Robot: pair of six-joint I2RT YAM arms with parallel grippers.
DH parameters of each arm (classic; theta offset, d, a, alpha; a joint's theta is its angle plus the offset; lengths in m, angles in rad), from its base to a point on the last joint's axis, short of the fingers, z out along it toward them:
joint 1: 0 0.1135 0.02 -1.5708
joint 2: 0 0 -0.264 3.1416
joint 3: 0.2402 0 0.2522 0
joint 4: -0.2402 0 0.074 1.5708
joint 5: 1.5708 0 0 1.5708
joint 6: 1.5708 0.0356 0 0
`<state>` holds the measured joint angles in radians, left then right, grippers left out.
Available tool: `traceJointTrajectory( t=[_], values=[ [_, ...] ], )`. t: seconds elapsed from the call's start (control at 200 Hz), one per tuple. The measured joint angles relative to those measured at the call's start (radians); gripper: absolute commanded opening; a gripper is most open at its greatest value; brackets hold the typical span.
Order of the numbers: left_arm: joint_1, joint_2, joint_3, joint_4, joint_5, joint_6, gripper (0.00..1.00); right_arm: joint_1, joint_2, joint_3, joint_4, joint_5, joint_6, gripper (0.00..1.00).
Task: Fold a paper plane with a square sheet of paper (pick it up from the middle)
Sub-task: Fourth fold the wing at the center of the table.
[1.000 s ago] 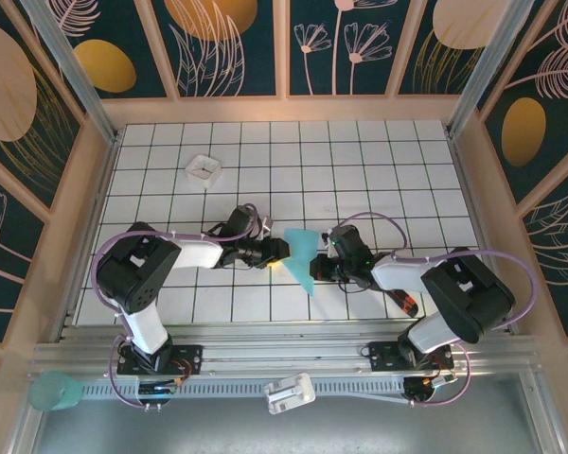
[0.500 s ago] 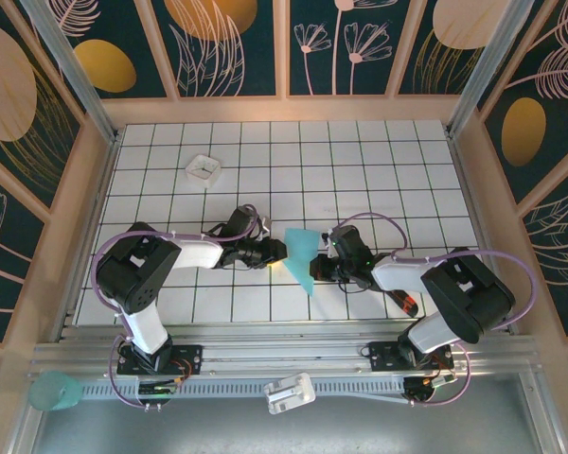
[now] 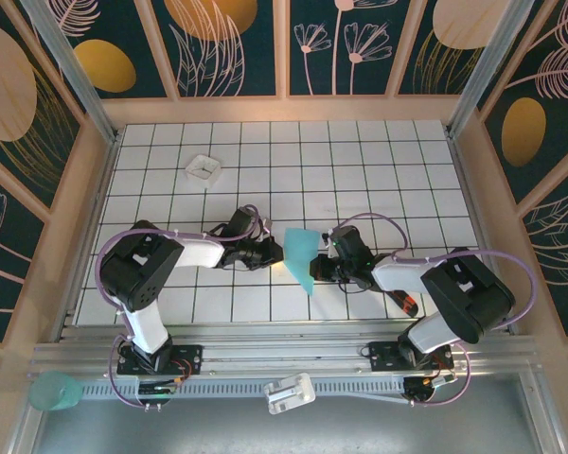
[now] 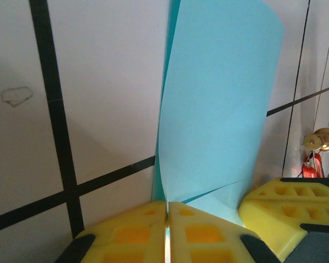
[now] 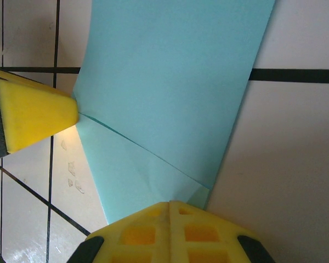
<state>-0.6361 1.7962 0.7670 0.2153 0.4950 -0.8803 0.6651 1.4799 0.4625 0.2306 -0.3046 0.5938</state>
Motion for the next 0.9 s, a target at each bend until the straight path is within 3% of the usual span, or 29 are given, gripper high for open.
traceJointTrajectory(
  t=[0.11,0.195,0.46,0.716,0.901],
  values=[
    [0.0,0.0,0.0,0.0,-0.006,0.005,0.0,-0.001,0.0,0.0,0.0,0.0,0.0,0.0],
    [0.0,0.0,0.0,0.003,-0.006,0.003,0.0,-0.002,0.0,0.0,-0.001,0.0,-0.002,0.0],
    [0.0,-0.102,-0.049,0.017,-0.023,-0.051,0.0,0.013,-0.042,0.033,-0.073,0.045,-0.074,0.17],
    [-0.001,-0.201,-0.095,0.023,-0.061,-0.134,0.0,0.135,-0.113,0.114,-0.103,0.145,-0.163,0.27],
    [-0.001,-0.237,-0.141,0.026,-0.082,-0.207,0.0,0.252,-0.119,0.121,-0.103,0.266,-0.172,0.42]
  ],
)
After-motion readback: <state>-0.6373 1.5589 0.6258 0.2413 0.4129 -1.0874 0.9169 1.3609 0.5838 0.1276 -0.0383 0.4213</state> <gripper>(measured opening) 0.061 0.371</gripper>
